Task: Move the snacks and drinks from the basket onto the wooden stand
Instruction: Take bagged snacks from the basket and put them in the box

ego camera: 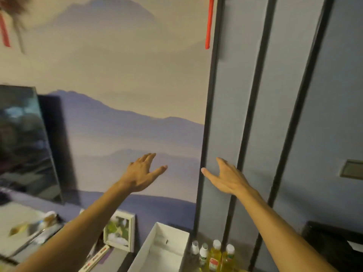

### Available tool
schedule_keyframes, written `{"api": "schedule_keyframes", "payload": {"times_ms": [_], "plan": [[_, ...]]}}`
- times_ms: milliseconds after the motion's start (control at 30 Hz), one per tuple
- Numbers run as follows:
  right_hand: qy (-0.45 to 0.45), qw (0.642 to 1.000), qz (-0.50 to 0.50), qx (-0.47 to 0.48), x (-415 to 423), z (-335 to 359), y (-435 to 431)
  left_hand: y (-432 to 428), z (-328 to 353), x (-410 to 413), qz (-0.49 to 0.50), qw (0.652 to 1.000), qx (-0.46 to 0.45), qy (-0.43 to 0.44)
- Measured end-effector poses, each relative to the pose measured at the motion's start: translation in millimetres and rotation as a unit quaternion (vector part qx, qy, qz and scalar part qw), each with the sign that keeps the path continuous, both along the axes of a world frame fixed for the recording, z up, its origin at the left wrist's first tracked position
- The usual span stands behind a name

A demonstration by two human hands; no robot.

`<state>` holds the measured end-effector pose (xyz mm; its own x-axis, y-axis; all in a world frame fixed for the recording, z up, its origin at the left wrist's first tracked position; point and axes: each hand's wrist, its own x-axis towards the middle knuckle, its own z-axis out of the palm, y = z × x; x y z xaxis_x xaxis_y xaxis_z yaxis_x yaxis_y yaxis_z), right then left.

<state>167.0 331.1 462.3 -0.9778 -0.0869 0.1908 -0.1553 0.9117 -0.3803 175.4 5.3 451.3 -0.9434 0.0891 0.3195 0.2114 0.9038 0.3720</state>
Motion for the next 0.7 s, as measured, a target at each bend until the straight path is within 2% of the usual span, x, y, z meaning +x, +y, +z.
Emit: {"api": "schedule_keyframes", "payload": {"times_ms": [233,533,700], "plan": [[-0.015,0.987,0.163,0.003,-0.5,-20.7,-131.1,-111.2,-22.1,102.6,0.162,0.987,-0.014,-0.018],[-0.025,0.940,0.340,0.026,39.2,-36.6,-348.2,-264.6,-36.9,237.3,0.339,0.940,0.017,-0.024],[-0.030,0.916,0.398,0.031,59.7,-51.7,-464.3,-360.1,-55.7,280.5,0.407,0.911,0.031,-0.052]]}}
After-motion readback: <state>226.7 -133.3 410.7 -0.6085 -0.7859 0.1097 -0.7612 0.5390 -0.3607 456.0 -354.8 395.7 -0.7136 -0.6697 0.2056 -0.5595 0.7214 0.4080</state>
